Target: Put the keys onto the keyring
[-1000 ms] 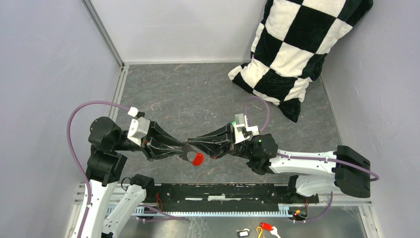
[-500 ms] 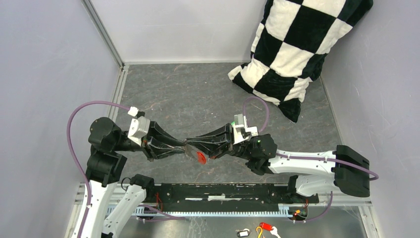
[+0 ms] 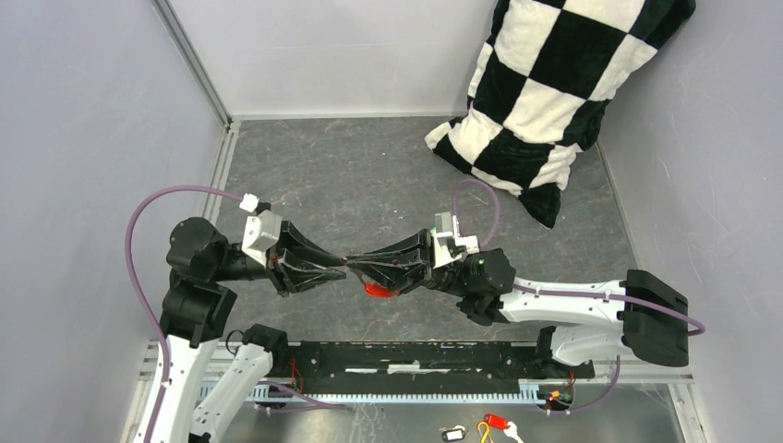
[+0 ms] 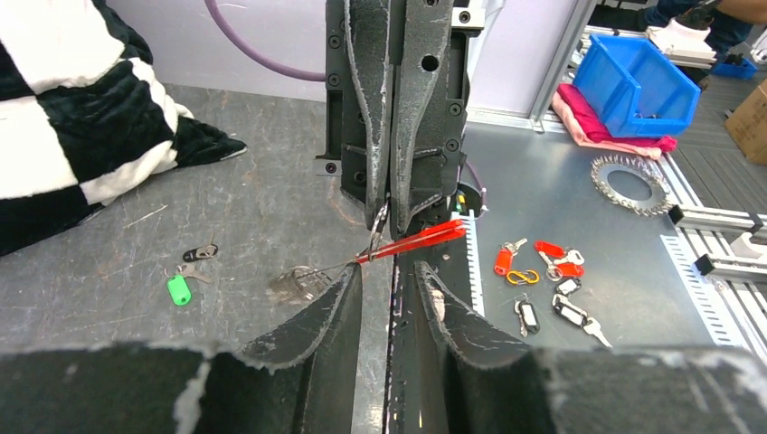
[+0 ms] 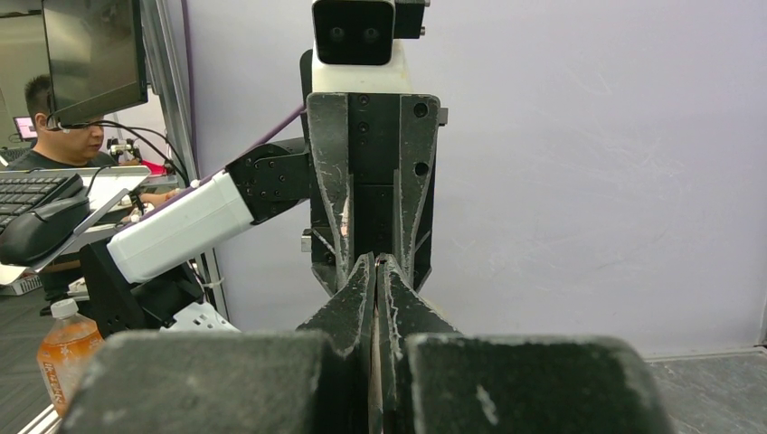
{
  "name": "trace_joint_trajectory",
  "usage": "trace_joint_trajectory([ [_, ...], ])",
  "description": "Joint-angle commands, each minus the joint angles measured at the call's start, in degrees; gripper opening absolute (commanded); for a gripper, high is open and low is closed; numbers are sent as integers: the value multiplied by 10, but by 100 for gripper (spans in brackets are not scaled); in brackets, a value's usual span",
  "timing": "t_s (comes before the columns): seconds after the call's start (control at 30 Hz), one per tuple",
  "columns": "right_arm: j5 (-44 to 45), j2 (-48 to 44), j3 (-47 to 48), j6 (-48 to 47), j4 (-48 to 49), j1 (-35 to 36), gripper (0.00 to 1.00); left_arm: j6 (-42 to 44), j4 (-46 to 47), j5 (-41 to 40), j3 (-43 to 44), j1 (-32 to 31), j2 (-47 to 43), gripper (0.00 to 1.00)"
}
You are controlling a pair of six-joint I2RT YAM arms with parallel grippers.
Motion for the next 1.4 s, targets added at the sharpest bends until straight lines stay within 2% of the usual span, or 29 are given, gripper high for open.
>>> trace_joint_trajectory([
  [0.0, -38, 2, 25, 3, 7, 14, 1, -23, 14, -41, 4, 2, 10, 34],
  [0.33, -52, 2, 27, 7, -1, 14, 1, -53, 18, -32, 15, 2, 24, 33],
  [0.7, -13, -17, 18, -26, -47, 14, 1, -64, 27, 73, 30, 2, 16, 34],
  [1.13, 8, -49, -2, -74, -107, 14, 1, -36, -2, 47, 46, 2, 14, 34],
  [1.2, 11, -55, -4, -78, -110, 14, 1, -23, -10, 48, 43, 2, 11, 30],
  [1.3, 9, -58, -2, -81, -115, 13, 1, 2, -29, 48, 38, 2, 8, 18],
  [1.37, 8, -59, -2, -80, -117, 14, 1, 4, -29, 54, 37, 2, 7, 15],
])
